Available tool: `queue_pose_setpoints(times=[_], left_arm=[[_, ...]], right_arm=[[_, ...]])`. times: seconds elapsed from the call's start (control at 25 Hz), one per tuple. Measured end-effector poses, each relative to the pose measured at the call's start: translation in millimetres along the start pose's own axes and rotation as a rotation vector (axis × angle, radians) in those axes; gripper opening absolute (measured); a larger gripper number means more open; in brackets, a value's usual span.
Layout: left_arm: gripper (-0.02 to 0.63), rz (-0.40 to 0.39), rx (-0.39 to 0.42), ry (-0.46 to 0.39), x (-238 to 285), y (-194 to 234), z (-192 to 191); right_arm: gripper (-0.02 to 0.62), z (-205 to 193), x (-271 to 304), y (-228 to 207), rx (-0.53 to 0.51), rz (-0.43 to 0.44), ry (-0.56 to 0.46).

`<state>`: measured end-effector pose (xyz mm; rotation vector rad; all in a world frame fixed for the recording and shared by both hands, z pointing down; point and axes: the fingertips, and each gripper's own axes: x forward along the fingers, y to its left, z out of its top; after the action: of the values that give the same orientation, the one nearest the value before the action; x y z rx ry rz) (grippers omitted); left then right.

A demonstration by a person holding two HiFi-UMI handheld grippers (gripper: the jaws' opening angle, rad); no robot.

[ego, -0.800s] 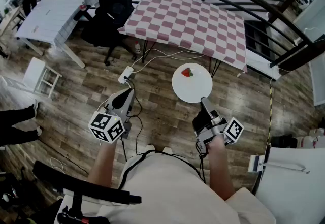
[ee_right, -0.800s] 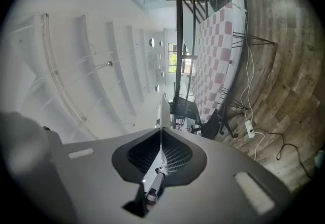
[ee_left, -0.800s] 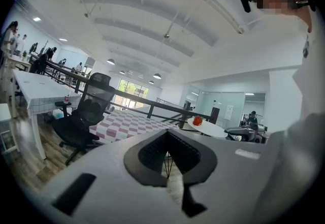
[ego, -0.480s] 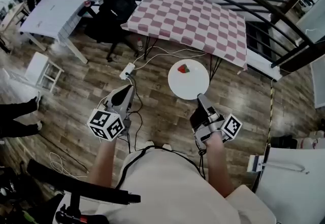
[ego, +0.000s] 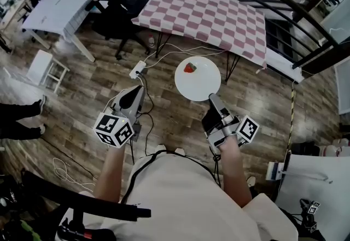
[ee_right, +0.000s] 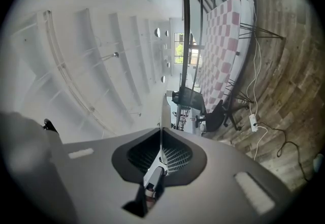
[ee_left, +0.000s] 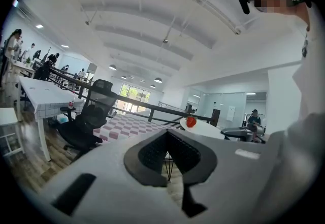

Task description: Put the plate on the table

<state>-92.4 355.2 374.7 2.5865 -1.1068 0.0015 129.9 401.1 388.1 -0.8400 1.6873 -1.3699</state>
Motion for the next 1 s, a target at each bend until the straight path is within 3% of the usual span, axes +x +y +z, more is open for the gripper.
queue_pose_setpoints(times=[0.68,1.0], left_arm=[[0.006,-0.001,0.008,0.006,-41.7,31.8,-5.7],[0.005,0.03,-0.055,-0.011,-70.2,59.4,-14.9]], right_arm=[[0.018,-45.5,20.2,-6.6,0.021,-0.001,-0.013],[0.018,-71.2,31.9,-10.3,0.019,-0.005,0.005]])
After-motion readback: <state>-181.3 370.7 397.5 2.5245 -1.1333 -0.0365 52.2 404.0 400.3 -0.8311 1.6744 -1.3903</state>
